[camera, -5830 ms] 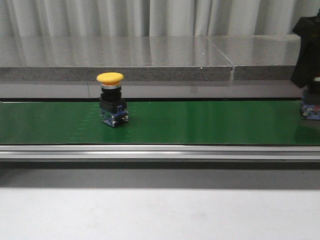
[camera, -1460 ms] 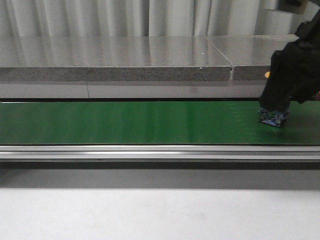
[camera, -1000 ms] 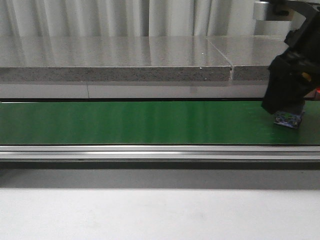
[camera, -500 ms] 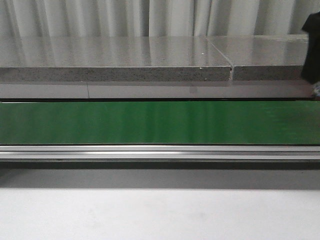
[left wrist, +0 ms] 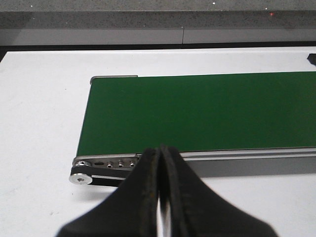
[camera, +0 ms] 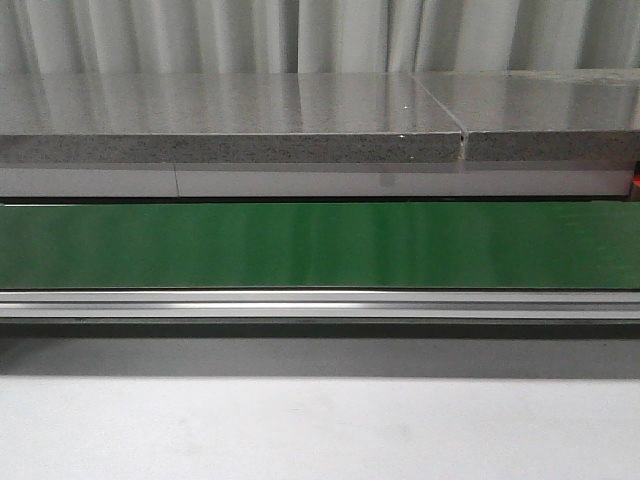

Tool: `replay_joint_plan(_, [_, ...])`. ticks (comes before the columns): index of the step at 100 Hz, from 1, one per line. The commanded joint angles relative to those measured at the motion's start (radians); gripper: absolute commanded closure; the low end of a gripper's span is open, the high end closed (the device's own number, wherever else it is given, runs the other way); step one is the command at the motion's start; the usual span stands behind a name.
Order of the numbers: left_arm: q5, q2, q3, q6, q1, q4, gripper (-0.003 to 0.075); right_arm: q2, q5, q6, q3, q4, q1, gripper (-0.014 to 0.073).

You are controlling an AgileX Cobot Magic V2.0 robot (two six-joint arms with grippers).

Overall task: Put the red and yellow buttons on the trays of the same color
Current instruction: 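Carry the yellow button into the yellow tray and open the right gripper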

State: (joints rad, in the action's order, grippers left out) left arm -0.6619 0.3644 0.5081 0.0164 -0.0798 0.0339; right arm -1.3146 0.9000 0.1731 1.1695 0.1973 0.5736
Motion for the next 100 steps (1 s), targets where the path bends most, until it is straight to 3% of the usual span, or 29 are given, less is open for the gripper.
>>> replay_joint_plan(1, [0.072, 0.007, 0.026, -0.008, -0.003, 0.011, 0.0739, 0.008, -0.068, -0.051, 0.03, 0.008, 0.072, 0.0526])
replay_joint_plan(40, [0.072, 0.007, 0.026, -0.008, -0.003, 0.011, 0.0739, -0.156, -0.079, -0.073, 0.03, 0.008, 0.238, 0.0526])
replay_joint_plan(55, [0.072, 0.007, 0.026, -0.008, -0.003, 0.011, 0.0739, -0.2, -0.093, -0.075, 0.002, 0.008, 0.247, 0.0526])
replay_joint_plan(84, [0.072, 0.007, 0.026, -0.008, -0.003, 0.011, 0.0739, -0.212, -0.317, -0.08, -0.208, 0.008, 0.247, 0.0526])
replay_joint_plan(100, [0.072, 0.007, 0.026, -0.008, -0.003, 0.011, 0.0739, -0.261, -0.348, -0.08, -0.238, 0.008, 0.248, 0.0526])
